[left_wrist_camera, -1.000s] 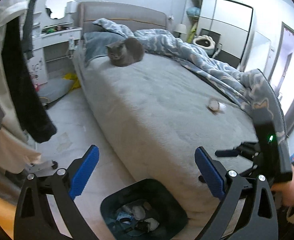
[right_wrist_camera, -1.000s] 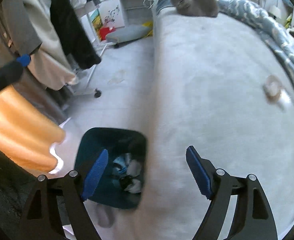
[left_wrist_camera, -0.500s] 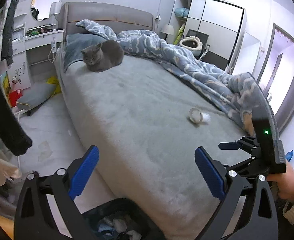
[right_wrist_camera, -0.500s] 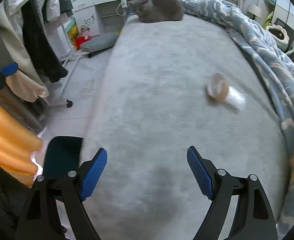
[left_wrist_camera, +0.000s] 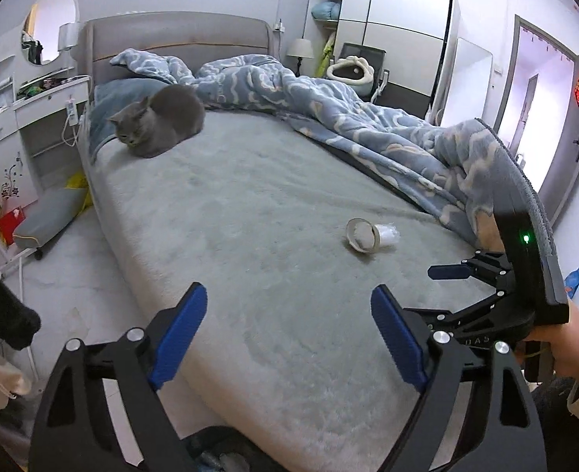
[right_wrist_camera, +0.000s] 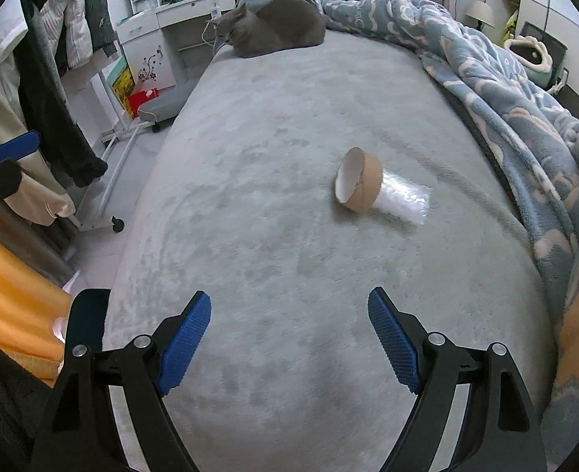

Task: Collect trash
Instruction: 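Move both tools back over the bed toward the cardboard tube and bubble wrap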

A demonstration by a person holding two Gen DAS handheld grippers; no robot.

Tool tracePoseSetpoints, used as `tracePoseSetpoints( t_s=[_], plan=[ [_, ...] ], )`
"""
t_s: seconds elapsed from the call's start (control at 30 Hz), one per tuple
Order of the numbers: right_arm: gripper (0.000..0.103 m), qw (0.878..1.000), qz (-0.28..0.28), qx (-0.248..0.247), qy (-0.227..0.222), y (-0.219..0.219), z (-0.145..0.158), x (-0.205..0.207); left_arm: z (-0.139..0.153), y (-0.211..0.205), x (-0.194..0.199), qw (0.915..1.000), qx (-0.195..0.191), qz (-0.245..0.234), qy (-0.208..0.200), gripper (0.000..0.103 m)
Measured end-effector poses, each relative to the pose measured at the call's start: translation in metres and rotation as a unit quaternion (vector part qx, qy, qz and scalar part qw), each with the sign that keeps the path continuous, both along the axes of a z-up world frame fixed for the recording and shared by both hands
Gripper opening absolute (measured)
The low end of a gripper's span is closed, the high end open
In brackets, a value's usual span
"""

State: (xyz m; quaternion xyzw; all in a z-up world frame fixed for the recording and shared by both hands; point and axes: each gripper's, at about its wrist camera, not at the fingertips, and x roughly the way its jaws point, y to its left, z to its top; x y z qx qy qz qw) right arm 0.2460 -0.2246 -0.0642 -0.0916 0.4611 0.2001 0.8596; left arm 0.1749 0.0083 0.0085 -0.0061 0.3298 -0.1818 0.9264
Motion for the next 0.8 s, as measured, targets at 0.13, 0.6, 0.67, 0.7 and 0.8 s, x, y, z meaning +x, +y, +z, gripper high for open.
tracePoseSetpoints(
  t_s=[0.13,0.6,0.67,0.7,0.8],
  plan=[
    [0.083,1.000,-0.001,0.014,-0.011,-0.009,0.003,0.006,-0.003,-0.013,0.014,0.9999,0.000,-0.011,0.003,0.082],
    [0.062,0.999,-0.034,0.041,-0.011,-0.042,-0.007,0.043,-0.026,-0.068,0.065,0.9981,-0.014,-0.048,0.037,0.063],
    [0.057,0.998,-0.042,0.049,-0.006,-0.050,-0.012,0.049,-0.032,-0.074,0.072,0.9975,-0.016,-0.051,0.046,0.058],
    [0.057,0.998,-0.045,0.052,-0.005,-0.052,-0.014,0.052,-0.035,-0.078,0.075,0.9972,-0.015,-0.054,0.049,0.058],
    [0.052,0.997,-0.054,0.062,-0.002,-0.060,-0.018,0.059,-0.042,-0.087,0.084,0.9964,-0.013,-0.060,0.057,0.056]
  ],
)
